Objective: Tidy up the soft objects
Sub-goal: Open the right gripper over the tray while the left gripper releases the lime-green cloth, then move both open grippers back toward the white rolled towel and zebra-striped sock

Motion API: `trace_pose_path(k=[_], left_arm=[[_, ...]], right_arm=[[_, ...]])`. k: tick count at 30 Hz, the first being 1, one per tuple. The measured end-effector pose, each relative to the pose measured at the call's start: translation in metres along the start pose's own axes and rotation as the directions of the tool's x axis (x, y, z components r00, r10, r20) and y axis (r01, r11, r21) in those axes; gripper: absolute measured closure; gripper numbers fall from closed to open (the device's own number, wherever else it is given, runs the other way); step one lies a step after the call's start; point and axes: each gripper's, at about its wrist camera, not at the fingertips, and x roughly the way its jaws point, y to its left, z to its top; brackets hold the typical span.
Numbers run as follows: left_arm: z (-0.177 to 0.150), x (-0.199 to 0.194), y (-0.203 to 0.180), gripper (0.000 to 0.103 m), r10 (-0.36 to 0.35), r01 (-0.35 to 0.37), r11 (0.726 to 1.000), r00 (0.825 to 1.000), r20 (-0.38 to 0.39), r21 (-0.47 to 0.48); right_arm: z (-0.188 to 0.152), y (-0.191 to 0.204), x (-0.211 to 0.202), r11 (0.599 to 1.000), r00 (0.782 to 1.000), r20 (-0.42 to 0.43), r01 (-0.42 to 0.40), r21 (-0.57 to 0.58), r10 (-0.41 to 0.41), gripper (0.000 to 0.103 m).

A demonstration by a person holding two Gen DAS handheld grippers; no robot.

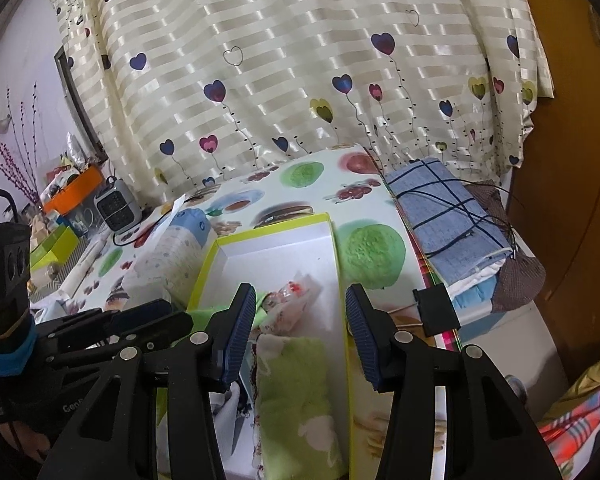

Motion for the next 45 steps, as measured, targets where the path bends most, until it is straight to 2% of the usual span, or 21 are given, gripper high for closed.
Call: trace_pose_path(k=[12, 22, 45], left_arm=[[-0.015, -0.039, 0.008, 0.069, -0.021, 0.021, 1.000, 0.999, 0.047, -0.012], [-0.034, -0.068, 0.018, 0.069, -0.025, 0.027, 0.999, 0.998, 0.062, -0.030], [-0.072, -0.117, 0.061, 0.069, 0.040, -0.030, 0.993, 0.996, 0.082, -0.116]], right_arm=[[-0.015, 0.016, -0.017, 1.000, 1.000, -0.014, 0.003, -0.023, -0.004, 0.055], [-0.027, 0.048, -0.038, 0.997, 1.000, -0.023, -0.002, -0.082, 0.000, 0.055], [-0.053, 0.130, -0.054, 0.970, 0.996, -0.073, -0.062, -0.237, 0.045, 0.055]])
